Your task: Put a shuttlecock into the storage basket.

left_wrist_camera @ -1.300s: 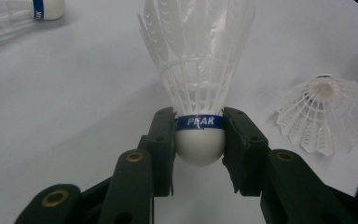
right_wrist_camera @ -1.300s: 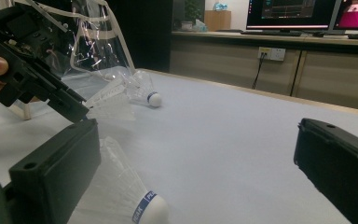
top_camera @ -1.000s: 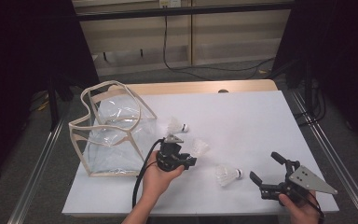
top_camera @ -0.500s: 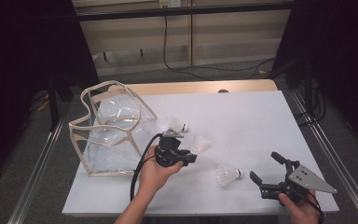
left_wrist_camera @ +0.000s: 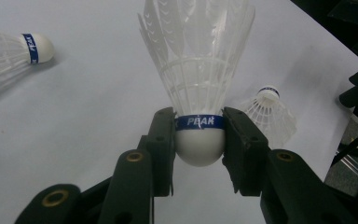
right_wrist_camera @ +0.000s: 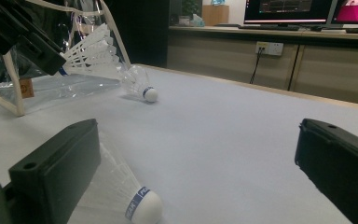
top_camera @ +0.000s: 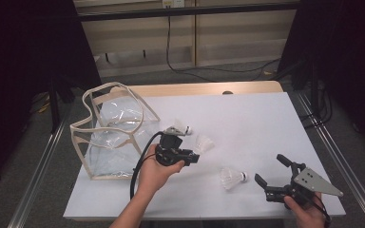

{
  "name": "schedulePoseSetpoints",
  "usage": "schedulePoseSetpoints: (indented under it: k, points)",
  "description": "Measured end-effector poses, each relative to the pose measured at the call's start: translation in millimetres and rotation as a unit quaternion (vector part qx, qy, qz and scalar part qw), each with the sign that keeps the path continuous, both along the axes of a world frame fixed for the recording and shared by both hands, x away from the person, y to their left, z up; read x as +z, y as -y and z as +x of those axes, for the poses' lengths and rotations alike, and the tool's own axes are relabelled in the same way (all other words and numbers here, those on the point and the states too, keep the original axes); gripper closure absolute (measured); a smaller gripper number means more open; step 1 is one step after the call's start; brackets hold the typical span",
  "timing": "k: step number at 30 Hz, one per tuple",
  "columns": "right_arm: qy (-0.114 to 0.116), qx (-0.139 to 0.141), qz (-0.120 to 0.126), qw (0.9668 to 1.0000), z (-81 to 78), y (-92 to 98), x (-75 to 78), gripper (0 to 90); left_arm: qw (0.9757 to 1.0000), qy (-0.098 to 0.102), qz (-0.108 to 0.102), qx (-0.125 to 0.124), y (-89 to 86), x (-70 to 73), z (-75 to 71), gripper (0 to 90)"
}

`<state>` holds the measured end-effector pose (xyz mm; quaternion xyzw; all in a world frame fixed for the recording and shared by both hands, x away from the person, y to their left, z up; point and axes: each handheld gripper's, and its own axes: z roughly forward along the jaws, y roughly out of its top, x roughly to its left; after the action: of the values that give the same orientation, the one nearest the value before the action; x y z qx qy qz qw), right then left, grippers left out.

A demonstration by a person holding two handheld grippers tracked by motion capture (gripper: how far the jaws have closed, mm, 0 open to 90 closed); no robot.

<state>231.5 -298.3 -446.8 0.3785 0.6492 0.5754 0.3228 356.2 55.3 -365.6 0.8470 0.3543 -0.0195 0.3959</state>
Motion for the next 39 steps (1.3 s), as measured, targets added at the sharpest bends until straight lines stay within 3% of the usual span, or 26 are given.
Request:
schedulePoseSetpoints:
  k: [39]
  points:
    - [0.002,0.005,0.001,1.0000,-0.3,-0.7,0.5,0.3,0.9995,-0.021,0.009,-0.022,-4.2,39.8,17.0,65.7]
